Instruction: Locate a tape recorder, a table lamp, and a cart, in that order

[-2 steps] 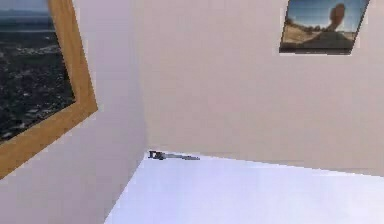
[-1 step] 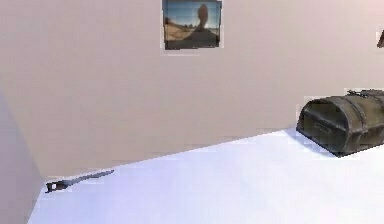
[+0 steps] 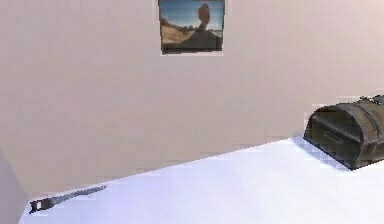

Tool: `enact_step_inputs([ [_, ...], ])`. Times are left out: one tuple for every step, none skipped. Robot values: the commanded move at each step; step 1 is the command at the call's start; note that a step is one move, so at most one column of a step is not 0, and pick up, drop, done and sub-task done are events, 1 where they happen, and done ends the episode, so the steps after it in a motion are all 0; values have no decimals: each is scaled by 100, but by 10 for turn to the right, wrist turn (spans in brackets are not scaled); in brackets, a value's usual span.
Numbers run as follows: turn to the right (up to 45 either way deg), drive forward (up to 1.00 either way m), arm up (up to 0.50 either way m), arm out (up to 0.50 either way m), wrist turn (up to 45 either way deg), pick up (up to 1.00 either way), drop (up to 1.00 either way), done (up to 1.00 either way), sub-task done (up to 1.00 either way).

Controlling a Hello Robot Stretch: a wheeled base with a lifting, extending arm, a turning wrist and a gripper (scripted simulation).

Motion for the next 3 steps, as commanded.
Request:
enact_step_inputs([
  [-450,0,0,0,0,0,0,0,0],
  [-60,0,0,0,0,0,0,0,0],
  [0,10,0,0,0,0,0,0,0],
])
